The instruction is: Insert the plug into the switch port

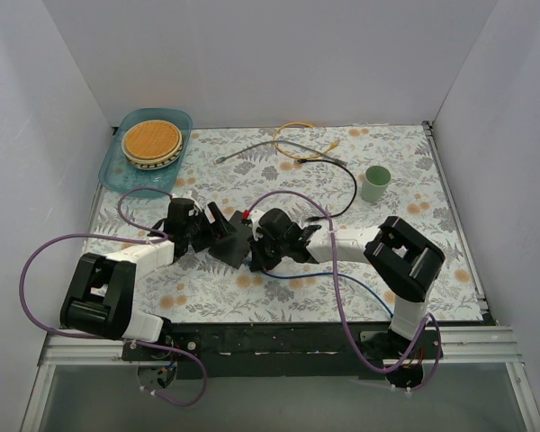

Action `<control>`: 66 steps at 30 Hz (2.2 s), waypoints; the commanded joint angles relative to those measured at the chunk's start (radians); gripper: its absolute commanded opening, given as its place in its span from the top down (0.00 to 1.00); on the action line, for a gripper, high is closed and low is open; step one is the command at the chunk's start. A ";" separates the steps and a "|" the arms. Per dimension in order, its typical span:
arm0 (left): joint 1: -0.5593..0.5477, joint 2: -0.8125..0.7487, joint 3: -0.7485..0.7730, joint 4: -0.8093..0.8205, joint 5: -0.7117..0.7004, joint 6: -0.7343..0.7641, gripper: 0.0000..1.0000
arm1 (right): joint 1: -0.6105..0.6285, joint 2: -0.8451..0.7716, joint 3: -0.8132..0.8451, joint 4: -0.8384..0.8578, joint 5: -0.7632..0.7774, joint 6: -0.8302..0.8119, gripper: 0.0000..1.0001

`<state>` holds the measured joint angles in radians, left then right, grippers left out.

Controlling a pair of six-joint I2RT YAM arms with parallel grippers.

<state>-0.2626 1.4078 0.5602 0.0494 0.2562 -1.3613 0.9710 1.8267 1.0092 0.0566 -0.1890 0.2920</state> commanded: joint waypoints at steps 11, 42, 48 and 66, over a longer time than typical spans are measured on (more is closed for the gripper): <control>-0.015 -0.032 -0.097 -0.008 0.140 -0.033 0.23 | 0.003 -0.018 -0.104 0.330 0.054 0.026 0.99; -0.082 -0.072 -0.149 0.003 0.261 -0.021 0.32 | 0.001 0.003 -0.057 0.437 0.066 -0.013 0.99; -0.147 -0.073 -0.137 0.007 0.267 -0.035 0.39 | 0.001 0.005 -0.043 0.448 0.069 -0.016 0.99; -0.291 -0.112 -0.111 -0.033 0.405 -0.091 0.49 | 0.000 -0.017 -0.012 0.497 0.126 -0.019 0.99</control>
<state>-0.3908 1.3277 0.4511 0.1429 0.1612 -1.2938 0.9760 1.7882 0.8936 0.2245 -0.2443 0.2848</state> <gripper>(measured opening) 0.610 0.069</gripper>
